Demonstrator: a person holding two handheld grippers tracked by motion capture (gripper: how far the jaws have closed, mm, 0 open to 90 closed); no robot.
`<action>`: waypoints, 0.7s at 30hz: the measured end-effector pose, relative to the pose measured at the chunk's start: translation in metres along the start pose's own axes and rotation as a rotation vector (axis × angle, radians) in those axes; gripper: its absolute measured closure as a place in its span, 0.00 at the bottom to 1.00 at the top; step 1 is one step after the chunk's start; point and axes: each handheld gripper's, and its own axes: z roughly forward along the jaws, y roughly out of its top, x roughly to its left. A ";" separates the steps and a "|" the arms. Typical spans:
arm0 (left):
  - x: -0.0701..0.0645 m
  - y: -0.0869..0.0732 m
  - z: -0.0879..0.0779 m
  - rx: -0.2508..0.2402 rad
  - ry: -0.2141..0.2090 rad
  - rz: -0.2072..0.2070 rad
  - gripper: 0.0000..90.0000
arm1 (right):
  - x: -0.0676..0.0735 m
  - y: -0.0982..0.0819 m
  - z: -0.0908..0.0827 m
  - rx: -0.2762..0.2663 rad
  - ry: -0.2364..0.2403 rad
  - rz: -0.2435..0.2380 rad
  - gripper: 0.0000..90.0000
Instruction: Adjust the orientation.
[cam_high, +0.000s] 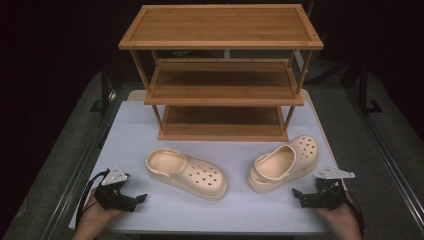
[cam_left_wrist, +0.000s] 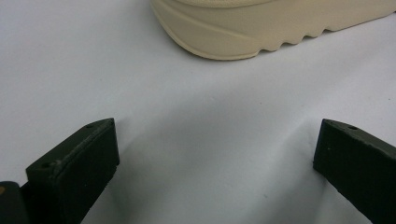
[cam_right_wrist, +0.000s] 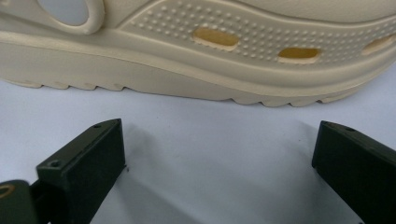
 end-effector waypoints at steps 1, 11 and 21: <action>0.000 0.000 0.000 -0.001 0.000 0.000 0.00 | 0.000 0.000 0.000 0.000 0.000 0.000 0.02; 0.000 0.000 0.000 -0.001 0.001 0.001 0.00 | 0.000 0.000 0.000 -0.001 0.000 0.000 0.03; 0.000 0.002 -0.006 -0.004 -0.022 0.019 0.16 | 0.015 0.008 -0.017 -0.022 0.020 -0.020 0.39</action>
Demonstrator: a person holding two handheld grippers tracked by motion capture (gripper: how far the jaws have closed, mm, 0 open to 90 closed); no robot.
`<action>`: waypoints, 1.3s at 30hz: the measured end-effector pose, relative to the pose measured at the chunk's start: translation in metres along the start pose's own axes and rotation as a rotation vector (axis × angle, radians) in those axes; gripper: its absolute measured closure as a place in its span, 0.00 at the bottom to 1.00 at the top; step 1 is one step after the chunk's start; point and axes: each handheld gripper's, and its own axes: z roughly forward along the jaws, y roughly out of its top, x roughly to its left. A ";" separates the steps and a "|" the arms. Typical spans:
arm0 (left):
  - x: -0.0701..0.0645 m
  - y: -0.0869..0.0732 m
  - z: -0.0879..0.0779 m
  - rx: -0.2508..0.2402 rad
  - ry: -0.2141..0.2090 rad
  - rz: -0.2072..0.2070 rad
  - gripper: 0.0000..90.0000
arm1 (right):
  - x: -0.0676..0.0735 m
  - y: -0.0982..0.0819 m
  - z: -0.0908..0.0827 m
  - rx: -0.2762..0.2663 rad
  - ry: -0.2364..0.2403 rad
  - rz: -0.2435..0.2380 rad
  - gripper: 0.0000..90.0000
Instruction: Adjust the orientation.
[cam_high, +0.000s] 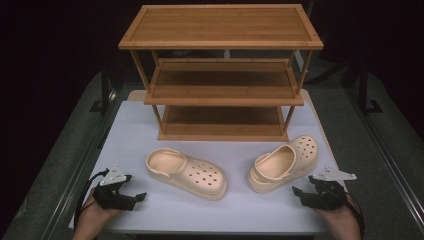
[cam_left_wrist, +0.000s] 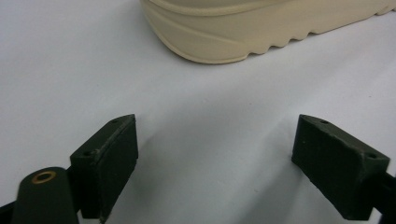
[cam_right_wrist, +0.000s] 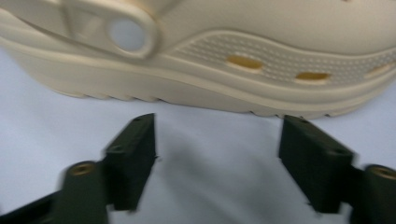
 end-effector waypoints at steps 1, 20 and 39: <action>0.000 0.000 0.000 0.002 0.002 -0.001 0.16 | 0.001 0.001 -0.001 0.002 0.007 -0.002 0.40; 0.010 0.012 -0.019 -0.001 -0.083 -0.058 1.00 | 0.052 0.026 -0.008 -0.033 0.311 -0.140 1.00; 0.044 0.061 -0.017 -0.063 -0.059 -0.031 1.00 | 0.106 0.081 0.022 -0.091 0.434 -0.238 0.99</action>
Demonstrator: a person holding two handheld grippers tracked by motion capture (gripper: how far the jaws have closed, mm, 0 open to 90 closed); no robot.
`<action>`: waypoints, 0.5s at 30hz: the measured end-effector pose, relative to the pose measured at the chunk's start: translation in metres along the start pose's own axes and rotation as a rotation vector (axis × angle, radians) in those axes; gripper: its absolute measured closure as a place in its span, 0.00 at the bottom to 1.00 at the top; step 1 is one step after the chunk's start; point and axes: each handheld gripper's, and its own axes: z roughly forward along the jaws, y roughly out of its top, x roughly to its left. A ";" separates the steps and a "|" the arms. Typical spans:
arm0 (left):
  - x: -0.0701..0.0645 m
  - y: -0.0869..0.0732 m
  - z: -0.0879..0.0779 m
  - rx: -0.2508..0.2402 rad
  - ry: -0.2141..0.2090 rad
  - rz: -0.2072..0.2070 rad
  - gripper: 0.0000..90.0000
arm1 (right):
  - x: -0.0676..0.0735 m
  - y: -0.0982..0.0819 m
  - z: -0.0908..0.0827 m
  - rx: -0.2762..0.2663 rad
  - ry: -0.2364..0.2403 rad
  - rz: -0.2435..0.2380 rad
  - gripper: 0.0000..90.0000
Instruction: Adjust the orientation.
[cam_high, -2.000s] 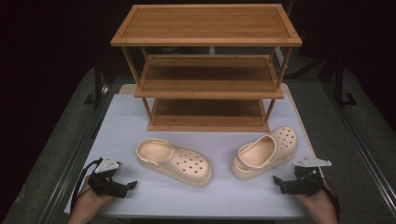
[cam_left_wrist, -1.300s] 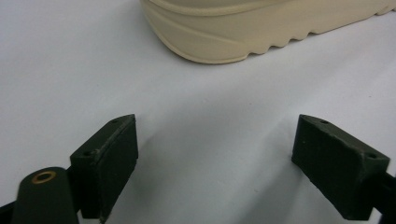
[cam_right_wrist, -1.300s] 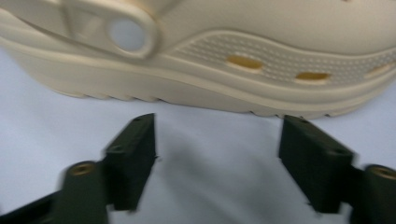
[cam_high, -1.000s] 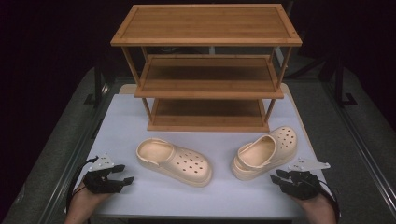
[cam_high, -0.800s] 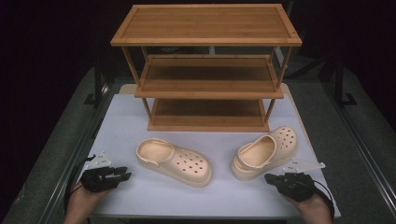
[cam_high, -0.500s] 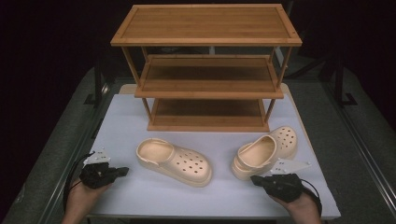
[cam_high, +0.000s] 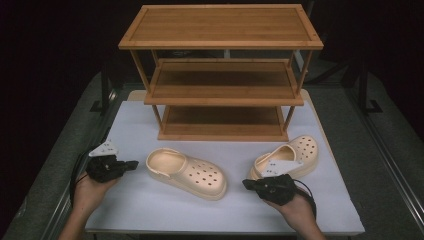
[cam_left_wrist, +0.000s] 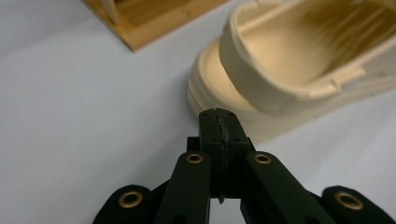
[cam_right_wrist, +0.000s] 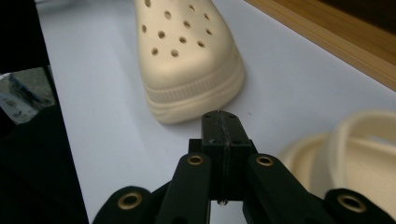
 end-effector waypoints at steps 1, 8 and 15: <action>0.002 0.003 0.001 -0.002 0.000 0.001 1.00 | 0.001 0.003 0.003 -0.002 0.007 -0.003 0.99; 0.015 0.025 0.016 -0.015 -0.008 0.025 1.00 | 0.011 0.016 0.022 0.000 0.059 -0.031 1.00; 0.024 0.039 0.041 -0.027 -0.033 0.037 1.00 | 0.022 0.024 0.042 0.011 0.117 -0.053 0.99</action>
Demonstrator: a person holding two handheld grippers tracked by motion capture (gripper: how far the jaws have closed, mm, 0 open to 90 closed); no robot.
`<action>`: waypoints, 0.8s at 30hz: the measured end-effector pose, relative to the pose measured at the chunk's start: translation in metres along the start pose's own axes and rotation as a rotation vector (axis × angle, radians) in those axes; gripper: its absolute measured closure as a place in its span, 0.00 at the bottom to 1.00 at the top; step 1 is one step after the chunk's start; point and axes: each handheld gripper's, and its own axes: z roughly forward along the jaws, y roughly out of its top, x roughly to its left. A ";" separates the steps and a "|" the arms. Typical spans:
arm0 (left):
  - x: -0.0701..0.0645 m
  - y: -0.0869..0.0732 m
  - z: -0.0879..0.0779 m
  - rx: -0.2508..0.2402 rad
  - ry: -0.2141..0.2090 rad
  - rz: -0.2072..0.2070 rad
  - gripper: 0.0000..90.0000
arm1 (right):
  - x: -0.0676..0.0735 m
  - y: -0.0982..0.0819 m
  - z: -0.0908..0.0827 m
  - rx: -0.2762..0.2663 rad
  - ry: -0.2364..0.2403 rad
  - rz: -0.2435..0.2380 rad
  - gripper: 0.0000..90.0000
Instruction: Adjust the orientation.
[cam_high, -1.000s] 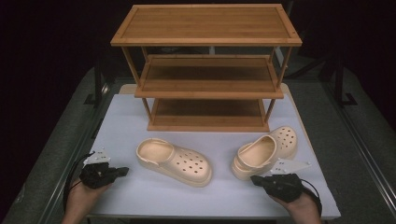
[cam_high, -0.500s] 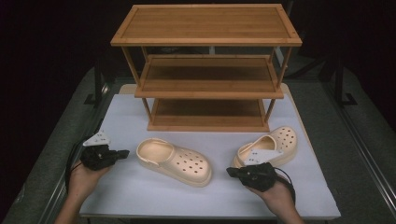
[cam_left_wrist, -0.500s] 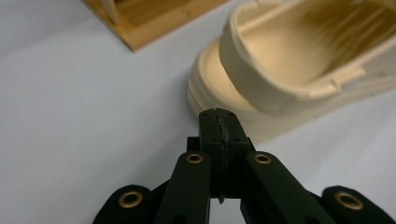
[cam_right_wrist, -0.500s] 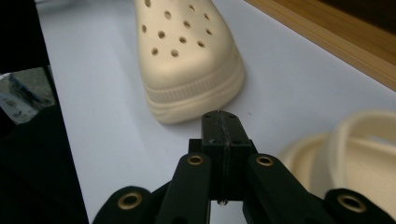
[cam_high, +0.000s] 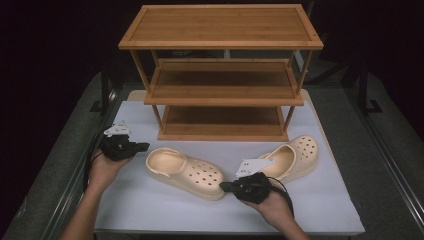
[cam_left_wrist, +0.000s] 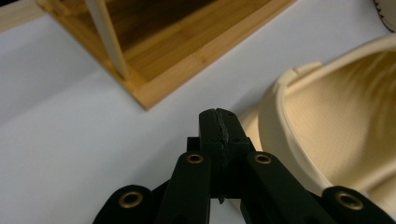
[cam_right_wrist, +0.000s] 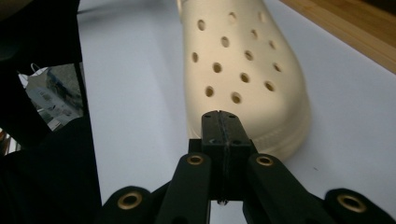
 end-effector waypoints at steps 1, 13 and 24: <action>0.000 0.000 0.000 0.000 0.000 0.000 1.00 | 0.000 0.000 0.000 0.000 0.000 0.000 0.99; 0.002 0.000 0.031 0.030 -0.062 0.040 1.00 | 0.008 0.001 0.019 0.027 0.030 -0.030 1.00; -0.007 -0.016 0.013 0.023 -0.079 0.035 1.00 | 0.000 0.000 0.016 0.025 0.008 -0.011 1.00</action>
